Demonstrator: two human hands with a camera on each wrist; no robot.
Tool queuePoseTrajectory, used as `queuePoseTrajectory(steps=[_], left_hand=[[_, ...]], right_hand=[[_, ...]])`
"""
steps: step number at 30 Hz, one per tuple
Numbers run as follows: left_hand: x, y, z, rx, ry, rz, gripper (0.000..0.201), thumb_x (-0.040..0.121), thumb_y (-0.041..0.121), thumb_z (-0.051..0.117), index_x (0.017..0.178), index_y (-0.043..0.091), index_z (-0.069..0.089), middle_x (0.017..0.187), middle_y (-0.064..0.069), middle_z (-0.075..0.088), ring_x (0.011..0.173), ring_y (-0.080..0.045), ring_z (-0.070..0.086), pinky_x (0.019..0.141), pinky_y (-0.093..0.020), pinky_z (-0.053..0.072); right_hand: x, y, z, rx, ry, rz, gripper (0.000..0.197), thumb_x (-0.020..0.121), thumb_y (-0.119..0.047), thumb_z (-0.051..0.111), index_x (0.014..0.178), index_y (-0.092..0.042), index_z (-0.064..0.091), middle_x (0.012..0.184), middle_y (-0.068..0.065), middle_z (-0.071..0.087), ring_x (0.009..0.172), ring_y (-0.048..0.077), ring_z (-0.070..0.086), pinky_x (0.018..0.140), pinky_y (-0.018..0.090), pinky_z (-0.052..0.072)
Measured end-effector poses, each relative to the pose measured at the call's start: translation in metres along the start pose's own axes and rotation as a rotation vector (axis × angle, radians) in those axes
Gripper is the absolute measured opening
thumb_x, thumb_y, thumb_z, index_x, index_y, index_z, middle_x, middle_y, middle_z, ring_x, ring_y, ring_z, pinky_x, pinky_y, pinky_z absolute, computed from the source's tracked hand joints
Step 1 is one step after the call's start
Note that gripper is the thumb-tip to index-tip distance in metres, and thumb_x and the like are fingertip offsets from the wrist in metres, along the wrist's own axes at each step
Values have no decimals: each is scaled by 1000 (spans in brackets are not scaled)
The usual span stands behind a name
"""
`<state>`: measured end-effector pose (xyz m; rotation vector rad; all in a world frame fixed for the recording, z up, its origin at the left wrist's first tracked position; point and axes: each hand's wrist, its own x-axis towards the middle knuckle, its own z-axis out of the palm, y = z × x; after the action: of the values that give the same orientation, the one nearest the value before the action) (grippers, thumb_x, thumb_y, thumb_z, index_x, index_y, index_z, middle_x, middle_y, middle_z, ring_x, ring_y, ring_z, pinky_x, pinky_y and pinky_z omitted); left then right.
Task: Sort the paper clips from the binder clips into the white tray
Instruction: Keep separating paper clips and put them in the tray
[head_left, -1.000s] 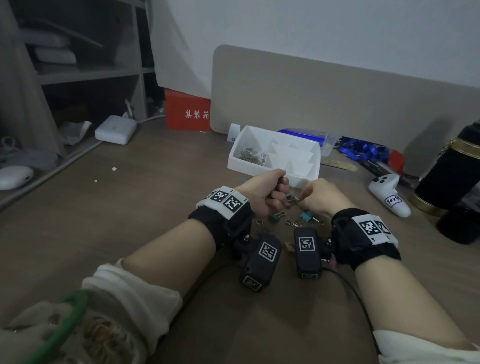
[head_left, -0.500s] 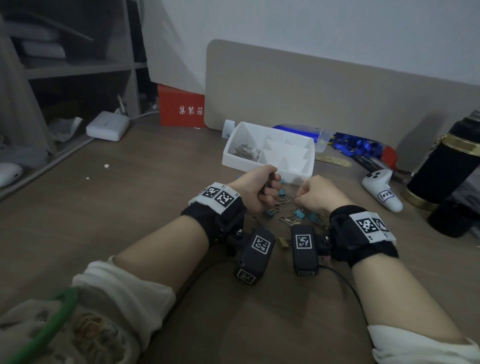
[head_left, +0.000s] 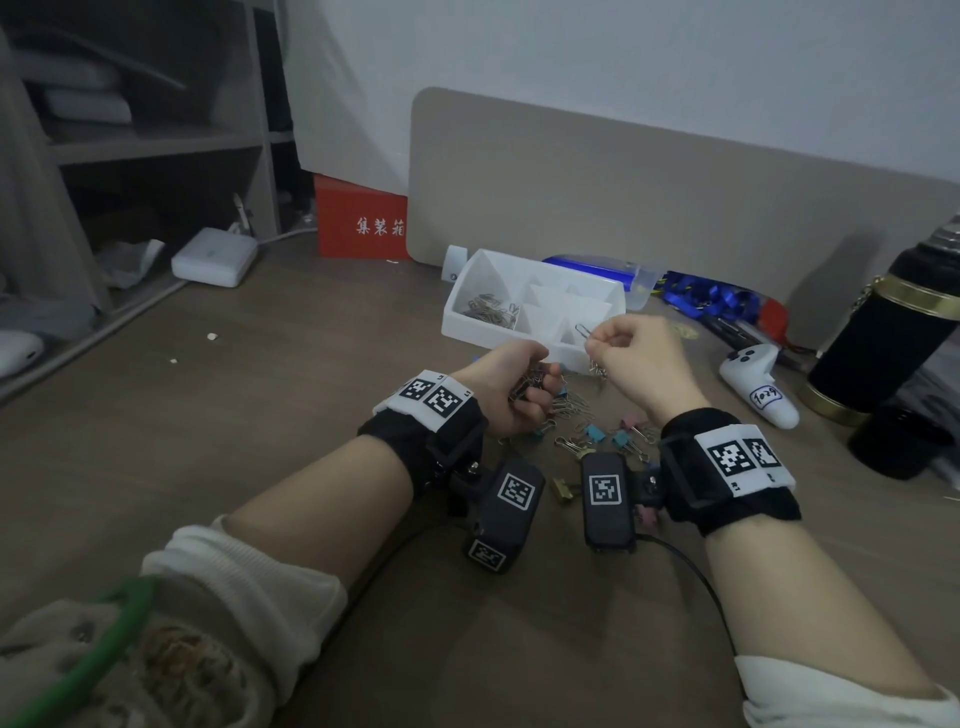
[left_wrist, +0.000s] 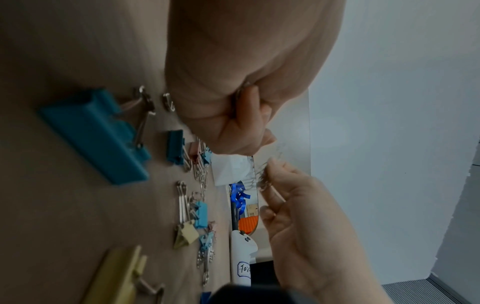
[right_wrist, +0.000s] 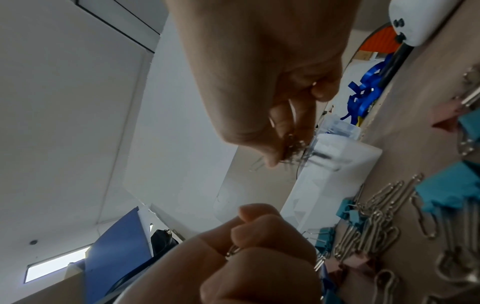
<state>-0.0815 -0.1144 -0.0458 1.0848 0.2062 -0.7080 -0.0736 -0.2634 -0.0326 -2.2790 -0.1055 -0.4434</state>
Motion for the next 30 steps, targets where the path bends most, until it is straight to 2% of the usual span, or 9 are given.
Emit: queuePoseTrajectory(steps=[2,7,11,13,16,18,21,24,30], left_hand=[[-1,-1,1,9,0,-15,36,98,30,33,68,15,46,56,5,39,32,-5,26,27,-14,16],[-4,-4,5,7,-46,-69,42,99,39,27,71,13,46,63,5,40,34,-7,28,29,-15,16],[-3,-5,4,-4,-82,-79,48,99,45,21,74,12,45,61,4,43,34,-7,30,30,-15,17],[-2,-5,4,-7,-94,-76,47,98,45,20,74,13,45,61,5,44,34,-7,30,30,-15,17],[-2,-4,4,-17,-97,-48,42,98,40,24,73,14,45,60,4,44,33,-7,30,29,-14,17],[-2,-3,5,-52,-65,-16,42,98,39,26,72,12,46,59,3,41,33,-7,30,29,-13,17],[-2,-3,5,-77,-39,12,41,98,36,29,72,12,46,62,3,38,33,-7,29,29,-14,17],[-3,-3,5,-70,-33,20,39,98,34,32,70,12,47,61,3,38,33,-6,29,29,-14,16],[-3,-2,6,-20,-35,55,35,95,28,38,63,15,44,56,4,38,33,-5,29,30,-13,15]], right_hand=[[0,-3,1,77,45,-63,13,89,-13,63,78,-19,63,72,-6,59,69,7,52,61,18,40],[-4,-13,3,220,72,-193,16,88,-10,64,77,-22,62,74,-5,61,69,3,53,64,9,45],[-10,-19,6,333,-33,-245,12,88,-6,64,83,-17,64,79,-2,63,73,5,57,71,17,49],[-12,-20,8,408,-101,-242,9,89,-4,64,87,-12,64,80,-3,63,73,2,58,71,16,51],[-13,-19,10,466,-178,-193,7,89,-2,62,88,-9,63,77,-2,62,66,1,57,57,16,51],[-12,-16,11,473,-191,-169,8,89,-1,63,87,-9,62,75,-1,61,62,0,56,53,16,49],[-11,-15,12,489,-178,-155,9,88,0,63,86,-9,63,75,0,62,58,-3,55,54,14,48],[-11,-14,12,482,-197,-153,7,87,0,64,87,-7,63,76,1,63,57,-1,56,56,14,48],[-13,-15,12,443,-263,-160,9,88,-1,64,91,-10,66,80,0,67,65,1,60,60,15,50]])
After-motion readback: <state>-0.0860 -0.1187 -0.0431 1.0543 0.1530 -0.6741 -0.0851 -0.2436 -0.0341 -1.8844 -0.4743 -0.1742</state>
